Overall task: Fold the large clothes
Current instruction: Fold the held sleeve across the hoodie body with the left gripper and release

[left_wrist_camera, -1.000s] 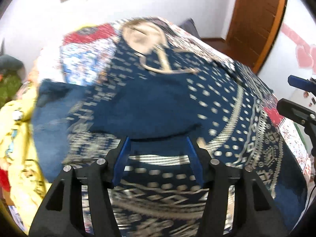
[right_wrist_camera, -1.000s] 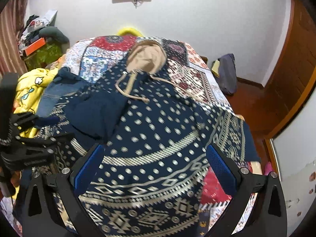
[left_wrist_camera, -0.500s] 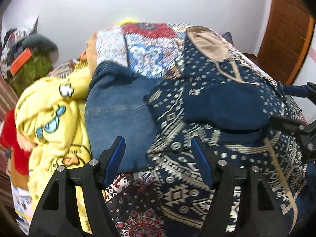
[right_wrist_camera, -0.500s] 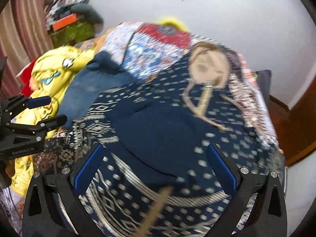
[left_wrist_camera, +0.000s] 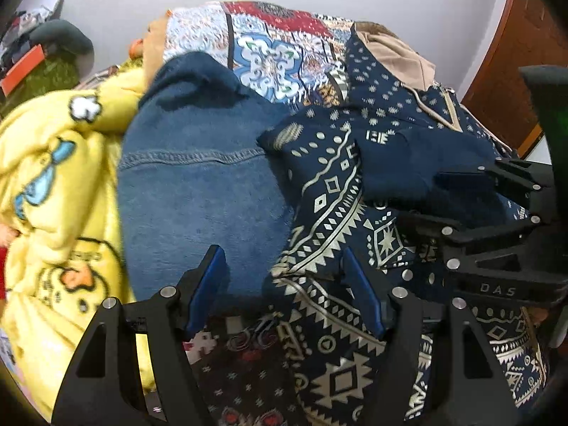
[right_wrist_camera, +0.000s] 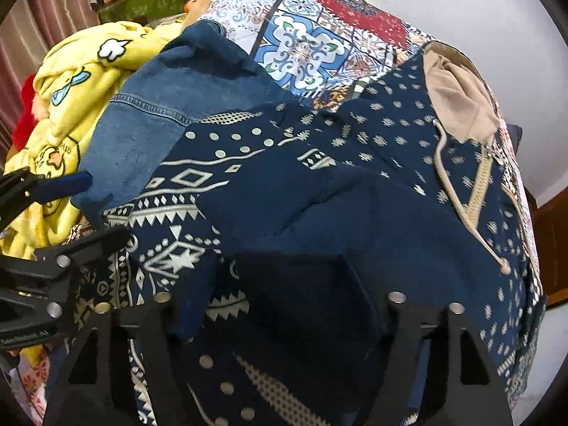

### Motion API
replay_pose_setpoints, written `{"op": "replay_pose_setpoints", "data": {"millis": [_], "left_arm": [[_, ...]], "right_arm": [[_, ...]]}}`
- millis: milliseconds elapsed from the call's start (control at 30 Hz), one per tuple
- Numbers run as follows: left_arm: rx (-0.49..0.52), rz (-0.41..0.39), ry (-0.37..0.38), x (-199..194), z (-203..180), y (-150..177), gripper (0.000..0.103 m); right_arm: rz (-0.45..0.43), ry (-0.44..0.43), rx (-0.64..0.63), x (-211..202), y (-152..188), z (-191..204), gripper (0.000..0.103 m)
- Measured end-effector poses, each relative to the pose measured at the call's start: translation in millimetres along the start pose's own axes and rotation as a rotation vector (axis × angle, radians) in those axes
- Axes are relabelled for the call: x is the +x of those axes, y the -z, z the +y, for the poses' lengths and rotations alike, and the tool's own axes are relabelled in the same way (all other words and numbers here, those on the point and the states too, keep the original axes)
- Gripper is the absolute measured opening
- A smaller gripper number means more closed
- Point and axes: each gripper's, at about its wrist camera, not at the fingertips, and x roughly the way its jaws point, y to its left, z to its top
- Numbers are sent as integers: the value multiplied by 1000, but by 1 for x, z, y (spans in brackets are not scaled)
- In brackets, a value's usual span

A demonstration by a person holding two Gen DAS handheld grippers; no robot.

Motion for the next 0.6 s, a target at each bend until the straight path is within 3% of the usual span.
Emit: {"op": "replay_pose_setpoints", "data": {"millis": [133, 200, 367, 500, 600], "left_arm": [[-32, 38, 1, 18, 3, 2, 68], [-58, 41, 17, 22, 6, 4, 68], [-75, 28, 4, 21, 6, 7, 71], [-65, 30, -33, 21, 2, 6, 71], [-64, 37, -54, 21, -1, 5, 71]], "right_arm": [[-31, 24, -18, -5, 0, 1, 22], [-54, 57, -23, -9, -4, -3, 12], [-131, 82, 52, -40, -1, -28, 12], [-178, 49, 191, -74, 8, -73, 12], [-210, 72, 270, -99, 20, -110, 12]]}}
